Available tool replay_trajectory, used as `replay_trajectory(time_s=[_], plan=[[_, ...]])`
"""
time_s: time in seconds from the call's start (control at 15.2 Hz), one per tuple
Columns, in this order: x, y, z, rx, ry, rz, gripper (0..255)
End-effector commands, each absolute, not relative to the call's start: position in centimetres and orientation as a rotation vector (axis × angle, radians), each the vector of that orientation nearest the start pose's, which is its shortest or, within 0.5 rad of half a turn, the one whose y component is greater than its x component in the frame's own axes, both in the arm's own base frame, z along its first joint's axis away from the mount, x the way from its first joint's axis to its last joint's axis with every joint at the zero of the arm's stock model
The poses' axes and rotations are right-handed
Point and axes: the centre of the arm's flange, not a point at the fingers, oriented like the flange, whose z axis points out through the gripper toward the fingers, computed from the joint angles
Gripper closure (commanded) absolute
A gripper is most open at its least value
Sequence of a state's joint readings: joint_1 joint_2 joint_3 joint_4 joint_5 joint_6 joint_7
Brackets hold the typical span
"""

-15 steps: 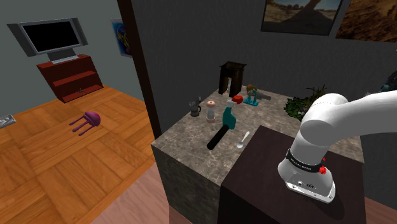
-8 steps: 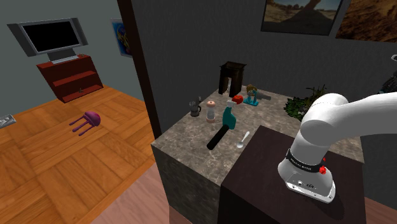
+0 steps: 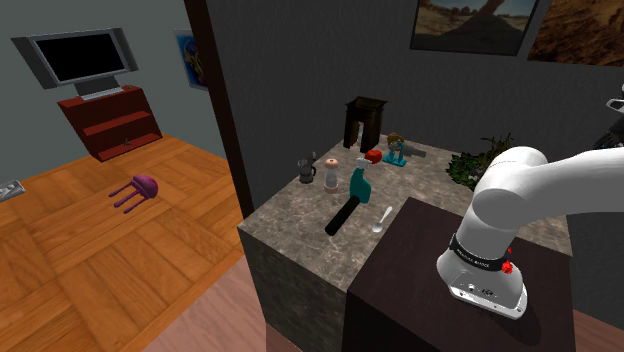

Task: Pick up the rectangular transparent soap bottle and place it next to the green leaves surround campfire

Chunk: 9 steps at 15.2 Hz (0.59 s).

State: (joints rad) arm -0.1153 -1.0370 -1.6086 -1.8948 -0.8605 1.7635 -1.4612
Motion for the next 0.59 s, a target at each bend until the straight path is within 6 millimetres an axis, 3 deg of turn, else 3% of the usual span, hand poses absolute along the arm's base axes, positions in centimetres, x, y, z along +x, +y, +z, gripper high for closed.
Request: replay_trajectory(time_s=[0.0, 0.53], plan=[[-26.5, -52.6, 33.9, -3.098, 0.002, -0.315, 255], [-26.5, -52.6, 29.7, -3.098, 0.002, -0.315, 255]])
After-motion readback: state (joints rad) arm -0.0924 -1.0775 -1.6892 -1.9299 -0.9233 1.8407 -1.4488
